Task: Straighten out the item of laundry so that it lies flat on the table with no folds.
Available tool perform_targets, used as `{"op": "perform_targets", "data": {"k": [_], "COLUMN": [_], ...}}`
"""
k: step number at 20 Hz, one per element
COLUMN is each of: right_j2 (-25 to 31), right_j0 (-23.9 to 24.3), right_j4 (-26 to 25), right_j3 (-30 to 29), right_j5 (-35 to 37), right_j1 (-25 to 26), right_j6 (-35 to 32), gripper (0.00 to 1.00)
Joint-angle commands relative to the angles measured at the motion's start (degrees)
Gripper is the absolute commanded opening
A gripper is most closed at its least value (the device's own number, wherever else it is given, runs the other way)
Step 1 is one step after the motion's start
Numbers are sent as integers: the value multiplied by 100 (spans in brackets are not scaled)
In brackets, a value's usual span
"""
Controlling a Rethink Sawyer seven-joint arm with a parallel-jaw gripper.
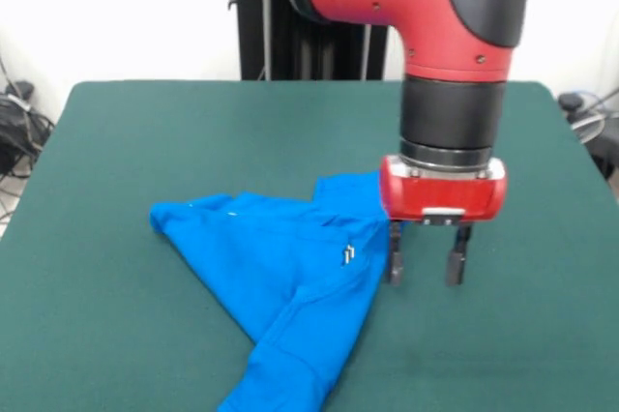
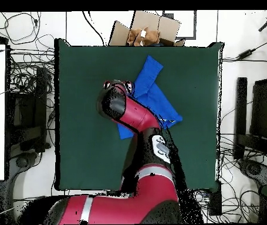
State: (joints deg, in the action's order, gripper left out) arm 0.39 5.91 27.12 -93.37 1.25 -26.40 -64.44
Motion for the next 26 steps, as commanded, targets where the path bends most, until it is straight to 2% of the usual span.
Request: {"op": "perform_targets", "data": {"k": [1, 5, 12, 18, 26], "right_j2": [271, 543, 627, 460, 328], "right_j0": [548, 828, 970, 894, 738], "right_j4": [5, -138, -134, -55, 7], "right_j3": [-707, -899, -1013, -896, -695], "right_j5": [-272, -413, -351, -254, -532], "right_j1": [-122, -216, -338, -300, -23], "right_j6": [-1867, -1898, -1798, -1679, -1729], "gripper": [100, 100, 100, 100, 100]}}
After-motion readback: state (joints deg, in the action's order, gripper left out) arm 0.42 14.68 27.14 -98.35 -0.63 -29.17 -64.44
